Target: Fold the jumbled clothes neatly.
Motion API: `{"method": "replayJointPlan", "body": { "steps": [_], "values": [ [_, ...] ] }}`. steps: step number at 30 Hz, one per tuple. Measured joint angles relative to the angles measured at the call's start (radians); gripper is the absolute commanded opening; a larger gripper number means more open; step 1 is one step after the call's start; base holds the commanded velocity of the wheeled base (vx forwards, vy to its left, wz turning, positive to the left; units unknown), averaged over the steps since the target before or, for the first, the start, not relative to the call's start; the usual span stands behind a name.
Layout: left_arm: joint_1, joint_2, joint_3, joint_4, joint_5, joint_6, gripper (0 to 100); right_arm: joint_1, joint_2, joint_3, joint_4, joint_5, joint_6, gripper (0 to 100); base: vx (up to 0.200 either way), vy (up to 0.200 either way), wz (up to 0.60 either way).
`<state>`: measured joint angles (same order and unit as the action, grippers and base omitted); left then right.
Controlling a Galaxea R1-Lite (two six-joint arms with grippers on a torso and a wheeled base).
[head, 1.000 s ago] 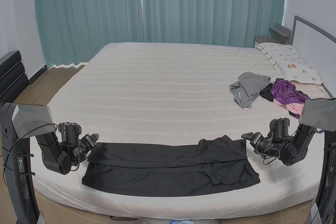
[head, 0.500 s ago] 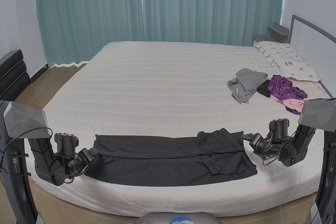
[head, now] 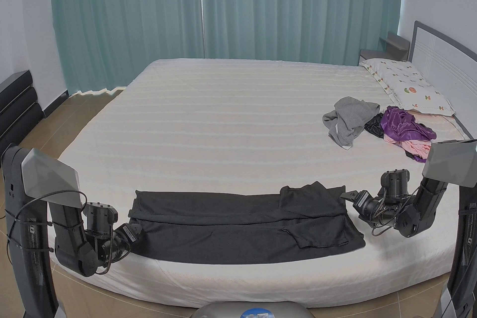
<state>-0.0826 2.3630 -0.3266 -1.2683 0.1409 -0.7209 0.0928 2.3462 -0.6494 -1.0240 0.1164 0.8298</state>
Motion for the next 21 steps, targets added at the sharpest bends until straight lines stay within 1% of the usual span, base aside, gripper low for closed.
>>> {"method": "replayJointPlan", "body": {
  "steps": [4,7,9,14,21],
  "values": [
    [-0.001,0.016,0.014,-0.003,0.027,0.0,0,0.0,0.001,0.001,0.0,0.0,-0.002,100,0.0,0.0,0.0],
    [0.001,0.028,0.022,-0.024,0.089,-0.001,0,0.0,0.001,0.001,0.0,0.0,-0.002,100,0.0,0.0,0.0],
    [0.001,0.039,0.03,-0.063,0.119,0.0,0,0.0,0.002,0.001,0.0,0.0,-0.003,100,0.0,0.0,0.0],
    [-0.002,0.059,0.065,-0.149,0.129,0.006,0,0.0,0.002,0.0,0.0,0.0,-0.003,100,0.0,0.0,0.0],
    [-0.001,0.069,0.102,-0.159,0.131,0.019,0,0.0,0.001,0.001,0.0,0.0,-0.001,100,0.0,0.0,0.0]
  ]
}}
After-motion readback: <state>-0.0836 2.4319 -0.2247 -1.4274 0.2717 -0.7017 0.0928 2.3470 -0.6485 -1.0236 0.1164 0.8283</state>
